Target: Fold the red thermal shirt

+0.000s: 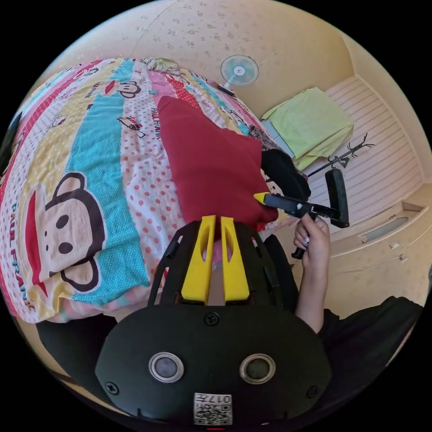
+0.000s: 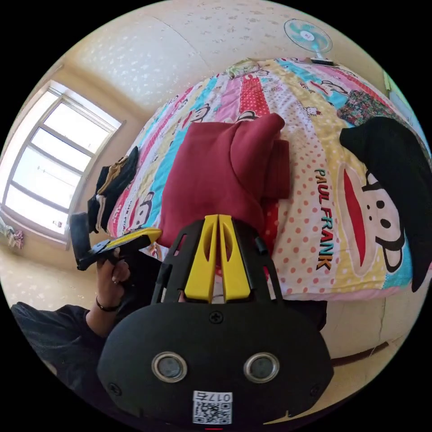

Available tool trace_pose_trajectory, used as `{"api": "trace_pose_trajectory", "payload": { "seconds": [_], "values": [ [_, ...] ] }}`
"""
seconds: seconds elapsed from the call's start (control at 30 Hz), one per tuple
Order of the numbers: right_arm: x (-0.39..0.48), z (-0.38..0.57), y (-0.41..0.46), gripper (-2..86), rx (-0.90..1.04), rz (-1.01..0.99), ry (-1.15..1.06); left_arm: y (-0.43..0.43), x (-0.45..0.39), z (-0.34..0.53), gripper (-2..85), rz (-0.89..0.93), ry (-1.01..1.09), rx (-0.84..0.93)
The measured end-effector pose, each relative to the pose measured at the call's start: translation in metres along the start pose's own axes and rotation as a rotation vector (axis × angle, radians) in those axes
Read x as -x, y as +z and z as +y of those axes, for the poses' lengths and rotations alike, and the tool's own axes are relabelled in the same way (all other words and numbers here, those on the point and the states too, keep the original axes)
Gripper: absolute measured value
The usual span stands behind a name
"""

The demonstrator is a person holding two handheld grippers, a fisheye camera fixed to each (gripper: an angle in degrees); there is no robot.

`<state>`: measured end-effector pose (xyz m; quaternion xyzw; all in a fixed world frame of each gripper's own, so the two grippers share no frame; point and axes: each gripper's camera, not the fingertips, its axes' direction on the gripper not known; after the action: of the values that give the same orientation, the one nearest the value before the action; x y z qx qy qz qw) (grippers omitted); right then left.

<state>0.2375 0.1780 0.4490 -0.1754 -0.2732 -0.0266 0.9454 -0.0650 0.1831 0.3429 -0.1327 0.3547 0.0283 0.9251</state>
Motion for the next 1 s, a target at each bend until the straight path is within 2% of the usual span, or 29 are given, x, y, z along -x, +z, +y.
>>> {"api": "trace_pose_trajectory", "payload": {
  "seconds": [0.13,0.27,0.47,0.6,0.77,0.87,0.93,1.0],
  "values": [
    [-0.027,0.007,-0.002,0.4,-0.042,-0.150,0.057,-0.005,0.017,-0.015,15.4,-0.061,-0.066,0.016],
    [-0.036,0.011,-0.001,0.4,-0.055,-0.178,0.047,0.034,0.043,-0.030,18.8,0.148,-0.121,0.139],
    [-0.042,0.016,-0.002,0.5,-0.065,-0.155,0.034,0.040,0.058,-0.027,16.6,0.130,-0.186,0.078],
    [-0.058,0.023,-0.007,0.6,-0.086,-0.218,0.048,0.038,0.055,-0.022,13.0,0.126,-0.227,0.034],
    [-0.079,0.047,-0.044,1.3,-0.239,-0.246,0.104,0.030,0.074,-0.025,10.4,0.212,-0.284,0.055],
    [-0.113,0.070,-0.060,2.9,-0.291,-0.439,0.180,0.015,0.074,-0.031,8.8,0.222,-0.267,0.079],
    [-0.154,0.105,-0.058,6.1,-0.411,-0.764,0.261,0.004,0.067,-0.033,7.9,0.215,-0.220,0.092],
    [-0.175,0.129,-0.047,7.1,-0.408,-0.932,0.296,-0.002,0.060,-0.031,6.6,0.304,-0.189,0.123]
  ]
}}
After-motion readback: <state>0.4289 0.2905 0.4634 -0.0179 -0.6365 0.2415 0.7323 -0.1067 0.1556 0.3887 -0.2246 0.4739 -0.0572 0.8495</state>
